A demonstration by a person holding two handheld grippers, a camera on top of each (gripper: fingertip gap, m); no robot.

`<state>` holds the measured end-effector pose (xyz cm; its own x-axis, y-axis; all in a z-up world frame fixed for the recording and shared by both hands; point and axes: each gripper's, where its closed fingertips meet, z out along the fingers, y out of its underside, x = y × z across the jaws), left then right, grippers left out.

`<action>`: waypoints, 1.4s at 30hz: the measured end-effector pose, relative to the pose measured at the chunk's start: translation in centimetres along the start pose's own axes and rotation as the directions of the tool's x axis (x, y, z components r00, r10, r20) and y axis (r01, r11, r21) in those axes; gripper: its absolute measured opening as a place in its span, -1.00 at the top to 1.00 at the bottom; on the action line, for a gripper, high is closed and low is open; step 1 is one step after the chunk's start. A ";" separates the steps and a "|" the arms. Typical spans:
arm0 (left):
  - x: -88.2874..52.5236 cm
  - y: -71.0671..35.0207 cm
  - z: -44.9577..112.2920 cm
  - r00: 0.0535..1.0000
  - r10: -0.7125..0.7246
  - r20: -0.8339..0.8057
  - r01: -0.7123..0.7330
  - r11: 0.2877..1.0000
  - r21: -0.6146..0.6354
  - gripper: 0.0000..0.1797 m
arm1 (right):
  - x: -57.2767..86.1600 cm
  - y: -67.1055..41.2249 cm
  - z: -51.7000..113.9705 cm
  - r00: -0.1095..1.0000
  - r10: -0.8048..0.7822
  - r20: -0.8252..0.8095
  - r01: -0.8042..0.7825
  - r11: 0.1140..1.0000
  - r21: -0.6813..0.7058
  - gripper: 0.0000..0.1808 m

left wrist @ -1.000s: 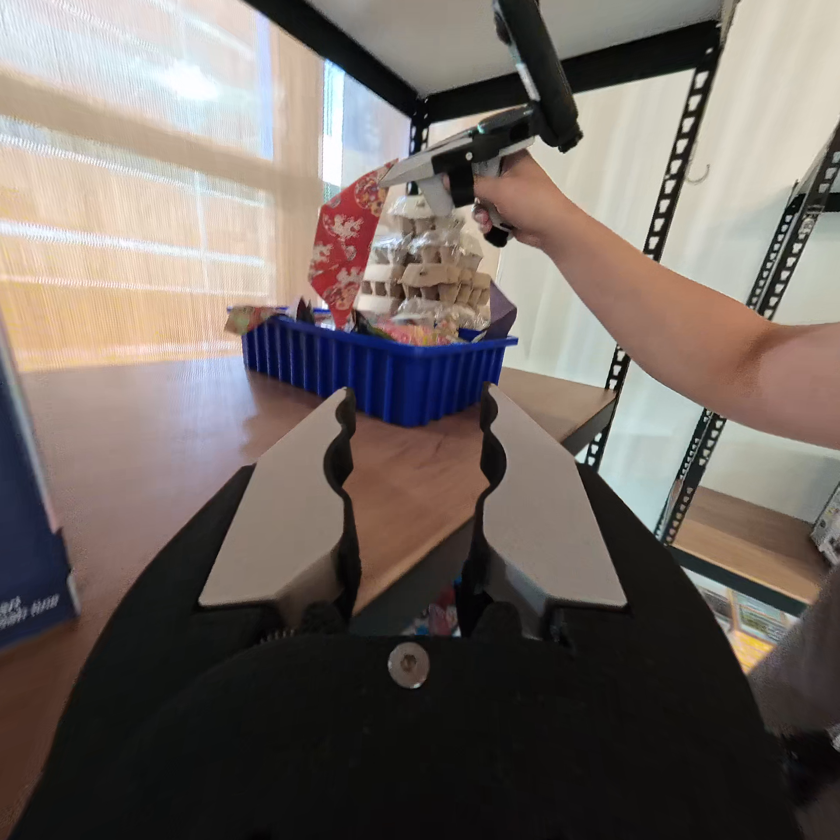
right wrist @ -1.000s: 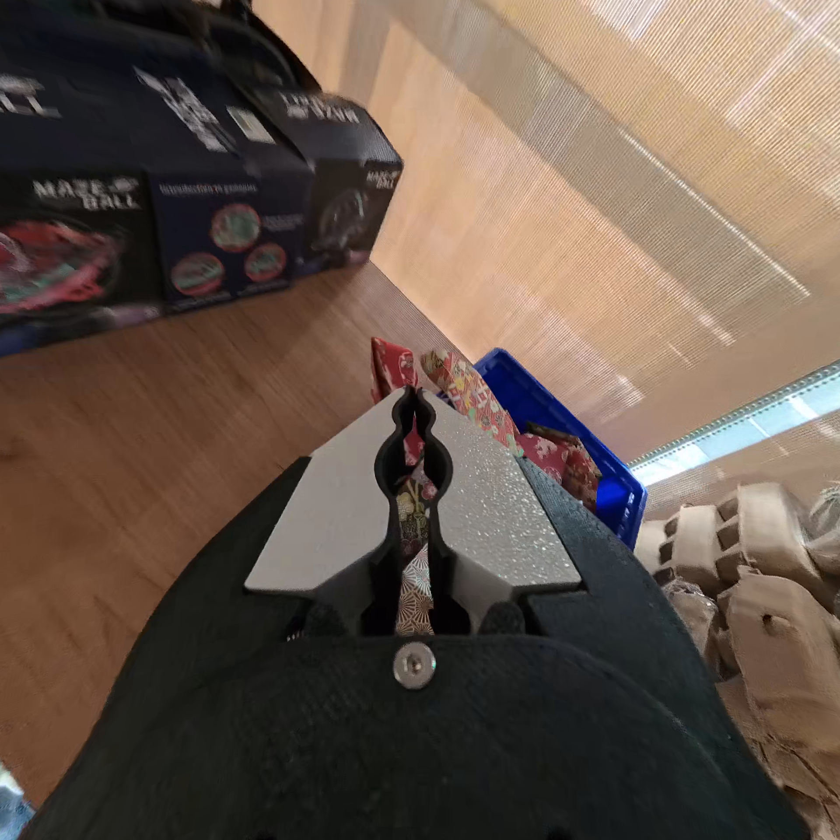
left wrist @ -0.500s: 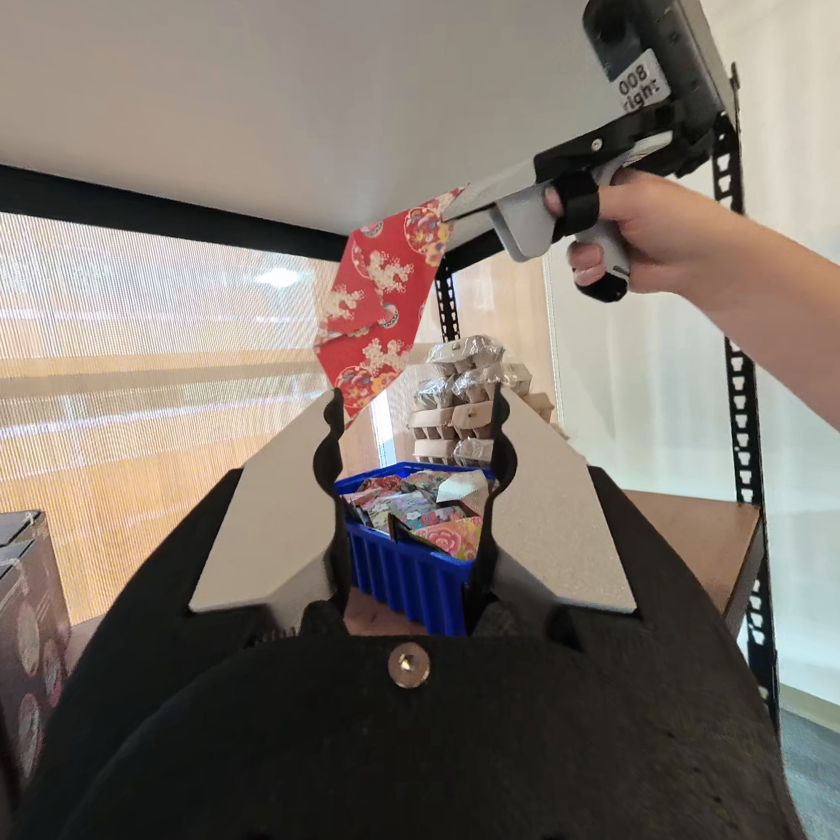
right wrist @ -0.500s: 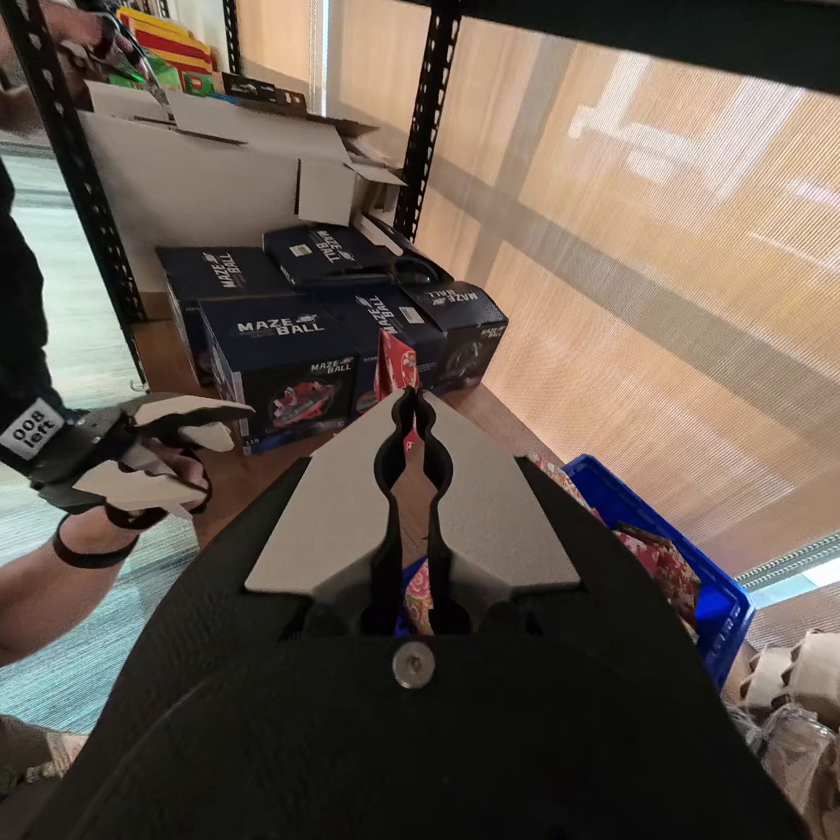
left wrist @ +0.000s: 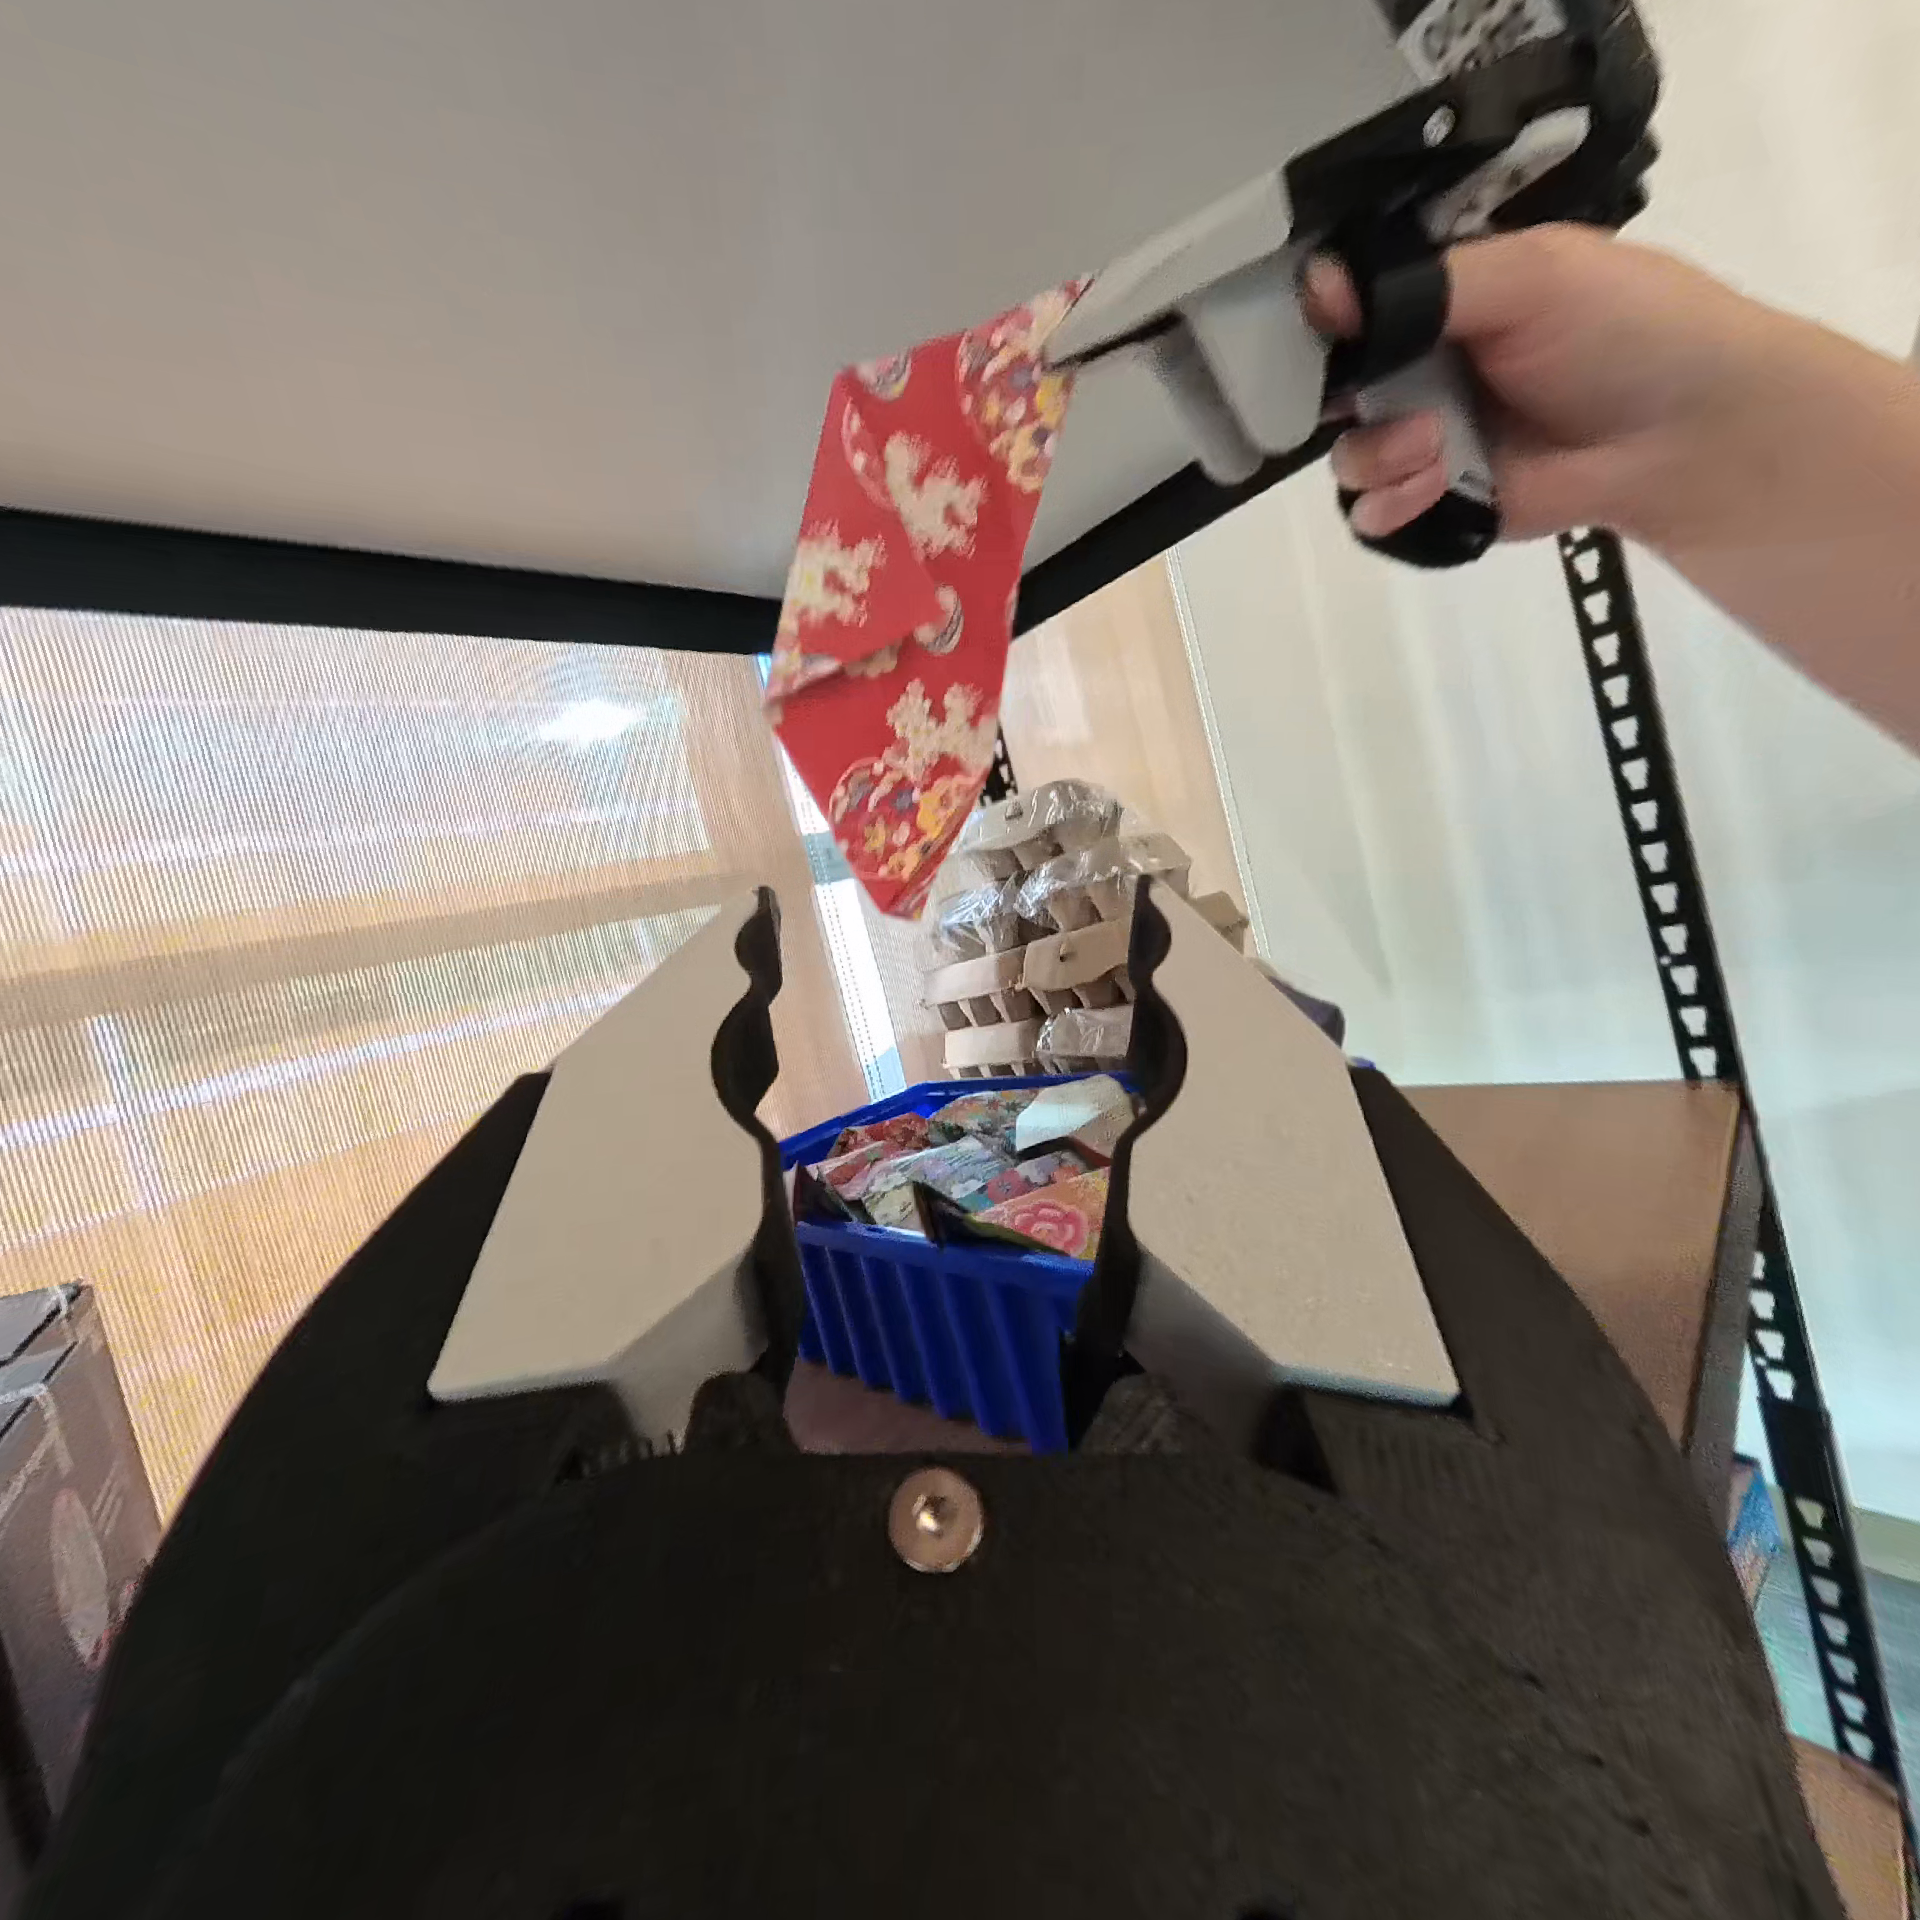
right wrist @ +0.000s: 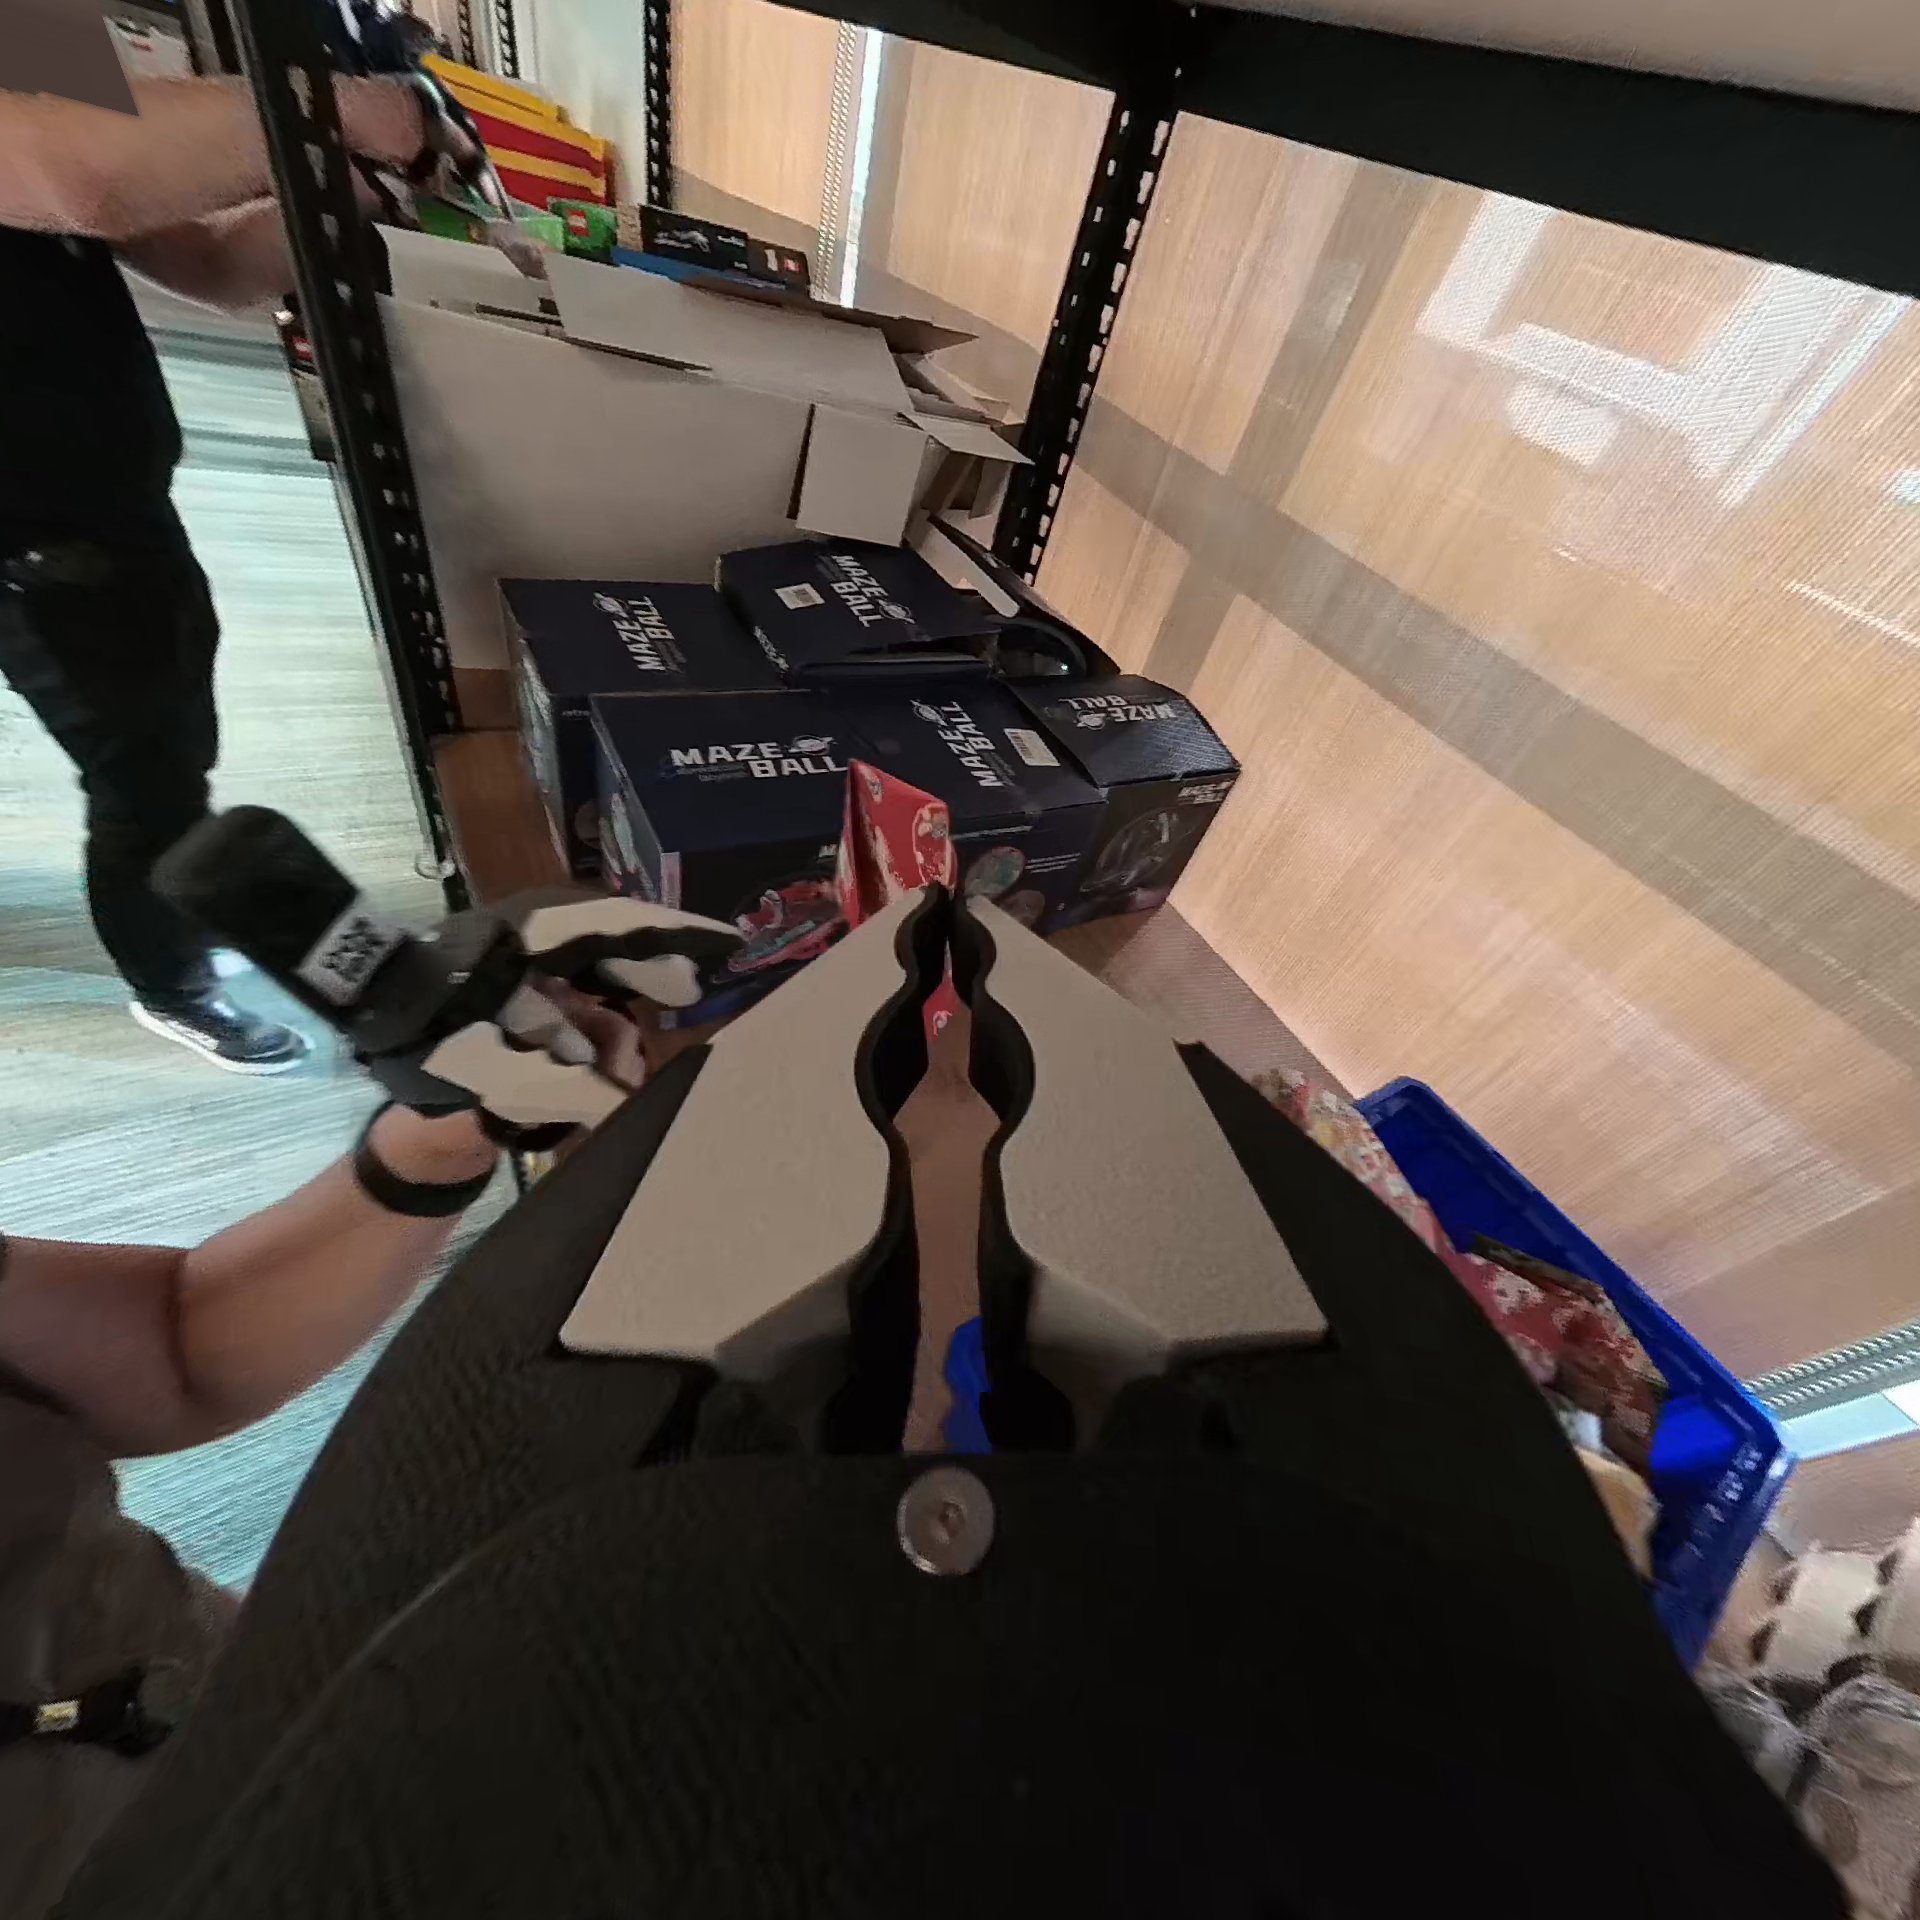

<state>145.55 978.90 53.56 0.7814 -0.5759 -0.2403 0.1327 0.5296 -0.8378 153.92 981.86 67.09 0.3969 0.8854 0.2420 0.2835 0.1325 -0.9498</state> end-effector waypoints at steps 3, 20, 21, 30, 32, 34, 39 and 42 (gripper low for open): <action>-0.9 1.0 0.8 0.998 -0.051 -0.045 0.051 0.999 0.000 0.26 | -0.5 -0.3 -0.1 1.000 0.016 0.012 -0.016 1.000 0.005 1.00; -0.6 1.0 3.7 0.988 -0.108 -0.107 0.111 0.994 0.023 0.59 | -1.8 0.1 0.2 0.999 0.019 0.034 -0.018 1.000 -0.014 1.00; -0.6 1.0 3.9 0.984 -0.126 -0.122 0.130 0.991 0.023 0.60 | -1.8 0.3 0.1 0.999 0.023 0.033 -0.023 1.000 -0.013 1.00; 1.7 1.2 4.7 0.957 -0.144 -0.250 0.148 0.989 -0.002 1.00 | -0.8 1.5 -2.1 0.995 0.080 0.053 -0.083 0.995 0.057 1.00; 2.5 1.6 4.9 0.941 -0.172 -0.291 0.164 0.985 -0.053 1.00 | -0.3 2.2 -2.8 0.994 0.095 0.057 -0.099 0.993 0.065 1.00; 3.3 1.7 5.1 0.917 -0.213 -0.337 0.188 0.976 -0.108 1.00 | -0.4 2.9 -3.6 0.989 0.102 0.104 -0.112 0.990 0.089 1.00; 6.0 0.9 4.2 0.757 -0.391 -0.523 0.268 0.916 -0.298 1.00 | -0.8 5.5 -6.9 0.976 0.031 0.214 -0.077 0.975 0.208 0.66; 6.4 -1.0 3.5 0.663 -0.468 -0.585 0.312 0.882 -0.352 1.00 | -1.1 7.1 -10.0 0.926 0.063 0.371 -0.190 0.929 0.317 0.68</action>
<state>152.57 976.92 54.59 0.0993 -0.9936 -0.0538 0.1464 0.0681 -0.9869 164.20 977.40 62.09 0.0612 0.9940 0.0908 -0.0883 0.0960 -0.9915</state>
